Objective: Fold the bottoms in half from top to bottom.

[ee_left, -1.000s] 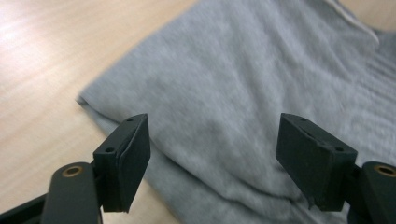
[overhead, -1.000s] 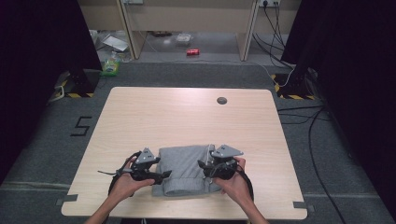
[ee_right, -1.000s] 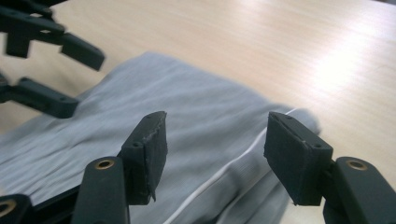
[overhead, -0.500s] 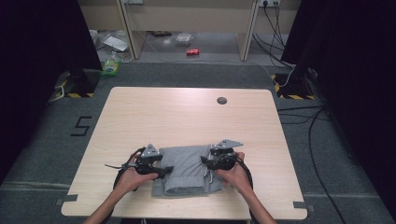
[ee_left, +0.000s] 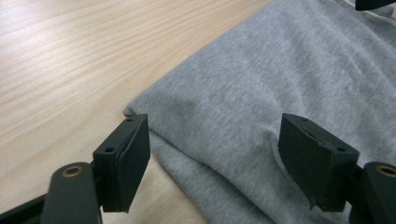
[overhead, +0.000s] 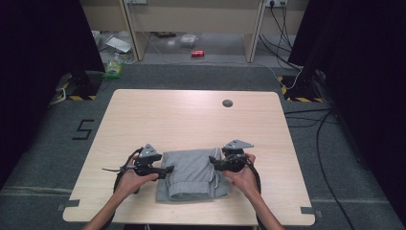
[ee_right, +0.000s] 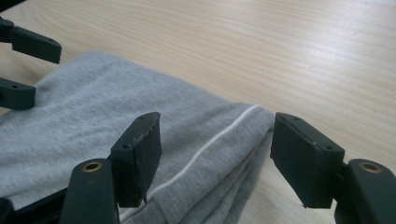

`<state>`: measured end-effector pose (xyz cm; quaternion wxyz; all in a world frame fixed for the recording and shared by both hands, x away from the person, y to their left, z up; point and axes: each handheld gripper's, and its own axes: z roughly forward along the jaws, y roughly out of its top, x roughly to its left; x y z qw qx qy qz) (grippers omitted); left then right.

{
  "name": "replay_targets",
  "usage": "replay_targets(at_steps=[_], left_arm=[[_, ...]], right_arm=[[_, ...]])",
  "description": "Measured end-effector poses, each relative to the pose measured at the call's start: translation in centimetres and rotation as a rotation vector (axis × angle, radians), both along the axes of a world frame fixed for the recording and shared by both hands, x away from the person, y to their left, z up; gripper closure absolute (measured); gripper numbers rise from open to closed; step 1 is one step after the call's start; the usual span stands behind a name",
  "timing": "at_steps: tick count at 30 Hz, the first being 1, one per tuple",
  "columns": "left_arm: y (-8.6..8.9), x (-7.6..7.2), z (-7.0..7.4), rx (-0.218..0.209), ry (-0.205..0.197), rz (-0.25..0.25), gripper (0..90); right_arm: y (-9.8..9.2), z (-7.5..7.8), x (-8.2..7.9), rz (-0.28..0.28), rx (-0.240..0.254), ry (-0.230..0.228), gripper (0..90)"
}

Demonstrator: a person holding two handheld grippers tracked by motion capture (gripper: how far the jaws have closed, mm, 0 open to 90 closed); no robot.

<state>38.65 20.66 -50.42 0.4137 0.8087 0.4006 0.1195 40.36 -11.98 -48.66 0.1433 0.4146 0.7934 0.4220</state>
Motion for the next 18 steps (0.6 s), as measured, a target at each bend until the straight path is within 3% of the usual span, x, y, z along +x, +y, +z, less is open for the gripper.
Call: replay_targets(at_steps=[6,18], left_arm=[[0.1,0.2,-0.4,0.019,-0.011,0.021,25.8],[0.1,0.4,-1.4,0.042,-0.004,0.026,26.1]], right_arm=[[0.3,0.2,-0.1,-0.010,-0.046,-0.027,34.3],[-0.3,-1.4,0.5,-0.036,-0.070,0.022,34.0]])
